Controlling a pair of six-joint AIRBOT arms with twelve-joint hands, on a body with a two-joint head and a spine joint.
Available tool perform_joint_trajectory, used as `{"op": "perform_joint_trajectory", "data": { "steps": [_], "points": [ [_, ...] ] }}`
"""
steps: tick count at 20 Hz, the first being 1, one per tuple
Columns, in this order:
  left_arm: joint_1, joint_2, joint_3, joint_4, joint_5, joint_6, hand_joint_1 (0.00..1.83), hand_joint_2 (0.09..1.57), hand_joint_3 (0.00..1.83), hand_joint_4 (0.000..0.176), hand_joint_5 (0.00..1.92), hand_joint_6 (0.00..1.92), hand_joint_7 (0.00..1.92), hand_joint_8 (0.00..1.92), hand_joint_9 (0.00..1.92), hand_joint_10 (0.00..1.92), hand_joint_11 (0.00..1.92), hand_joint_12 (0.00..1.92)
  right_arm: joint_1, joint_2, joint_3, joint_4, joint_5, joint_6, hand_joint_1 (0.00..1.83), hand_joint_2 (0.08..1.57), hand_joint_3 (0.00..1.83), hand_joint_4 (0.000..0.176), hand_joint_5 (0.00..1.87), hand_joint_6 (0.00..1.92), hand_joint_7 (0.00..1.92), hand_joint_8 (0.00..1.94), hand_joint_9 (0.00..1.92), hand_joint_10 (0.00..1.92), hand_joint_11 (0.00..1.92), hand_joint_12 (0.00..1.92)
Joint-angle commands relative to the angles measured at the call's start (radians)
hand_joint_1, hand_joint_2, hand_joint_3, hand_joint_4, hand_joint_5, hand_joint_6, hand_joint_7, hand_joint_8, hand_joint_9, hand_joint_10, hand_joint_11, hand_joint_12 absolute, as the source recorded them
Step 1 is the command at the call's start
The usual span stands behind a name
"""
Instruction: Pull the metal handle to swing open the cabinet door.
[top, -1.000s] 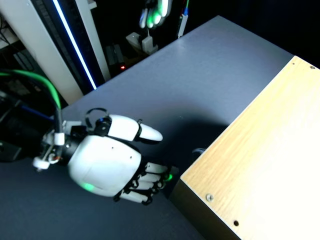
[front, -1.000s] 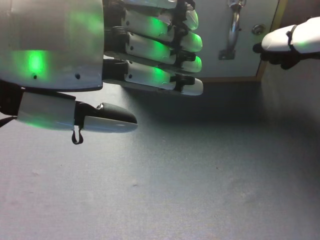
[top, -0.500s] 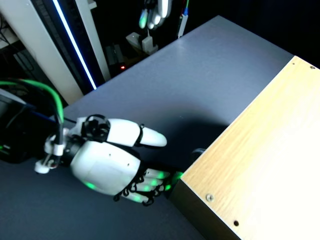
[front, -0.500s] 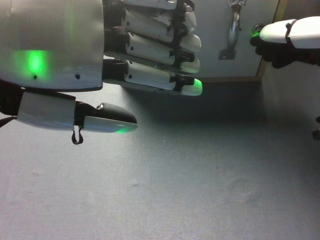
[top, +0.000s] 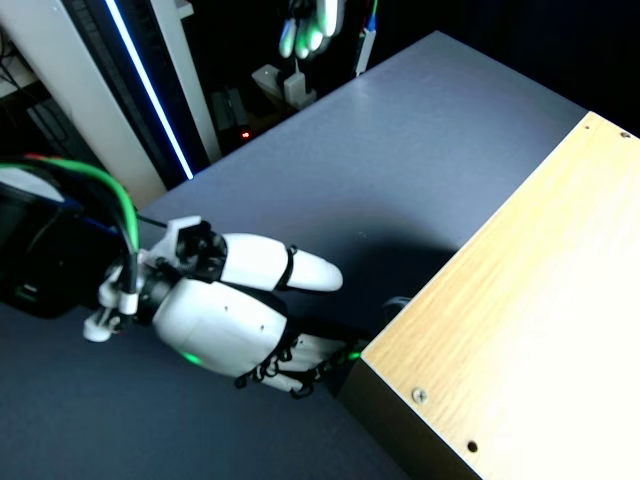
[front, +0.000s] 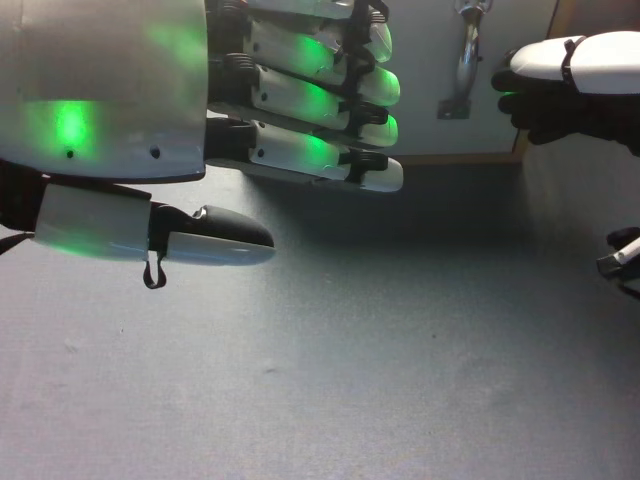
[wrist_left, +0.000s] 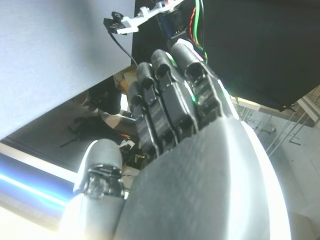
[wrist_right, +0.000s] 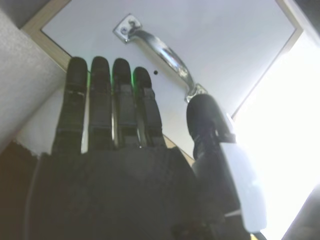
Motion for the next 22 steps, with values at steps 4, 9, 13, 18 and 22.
{"op": "perform_joint_trajectory", "data": {
  "steps": [4, 9, 13, 18, 22],
  "points": [
    [-0.009, 0.007, 0.001, -0.101, -0.025, 0.010, 0.00, 1.56, 0.00, 0.000, 0.52, 0.00, 0.56, 0.00, 0.51, 0.00, 0.10, 0.84, 0.002, -0.010, -0.008, 0.005, -0.106, 0.011, 0.00, 1.55, 0.00, 0.000, 0.33, 0.01, 0.39, 0.01, 0.35, 0.01, 0.00, 0.97],
    [-0.009, 0.007, 0.001, -0.101, -0.025, 0.010, 0.00, 1.55, 0.00, 0.000, 0.54, 0.01, 0.57, 0.01, 0.52, 0.01, 0.13, 0.84, 0.000, -0.031, -0.040, 0.005, -0.133, 0.011, 0.00, 1.55, 0.00, 0.000, 0.33, 0.01, 0.37, 0.00, 0.34, 0.00, 0.00, 0.94],
    [-0.009, 0.007, 0.001, -0.101, -0.025, 0.010, 0.00, 1.56, 0.00, 0.000, 0.54, 0.00, 0.57, 0.00, 0.52, 0.00, 0.13, 0.84, -0.003, -0.044, -0.056, 0.005, -0.151, 0.011, 0.00, 1.55, 0.00, 0.000, 0.32, 0.00, 0.37, 0.00, 0.34, 0.00, 0.00, 0.94],
    [-0.009, 0.007, 0.001, -0.101, -0.025, 0.010, 0.00, 1.55, 0.00, 0.000, 0.54, 0.00, 0.57, 0.00, 0.52, 0.00, 0.13, 0.84, -0.014, -0.033, -0.080, 0.005, -0.154, 0.011, 0.00, 1.55, 0.00, 0.000, 0.32, 0.00, 0.37, 0.00, 0.34, 0.00, 0.00, 0.94],
    [-0.009, 0.007, 0.001, -0.101, -0.025, 0.010, 0.00, 1.56, 0.00, 0.000, 0.54, 0.00, 0.57, 0.00, 0.52, 0.00, 0.13, 0.85, -0.025, -0.008, -0.111, 0.000, -0.154, 0.011, 0.00, 1.56, 0.00, 0.000, 0.33, 0.01, 0.38, 0.00, 0.36, 0.01, 0.00, 0.98]
  ]
}}
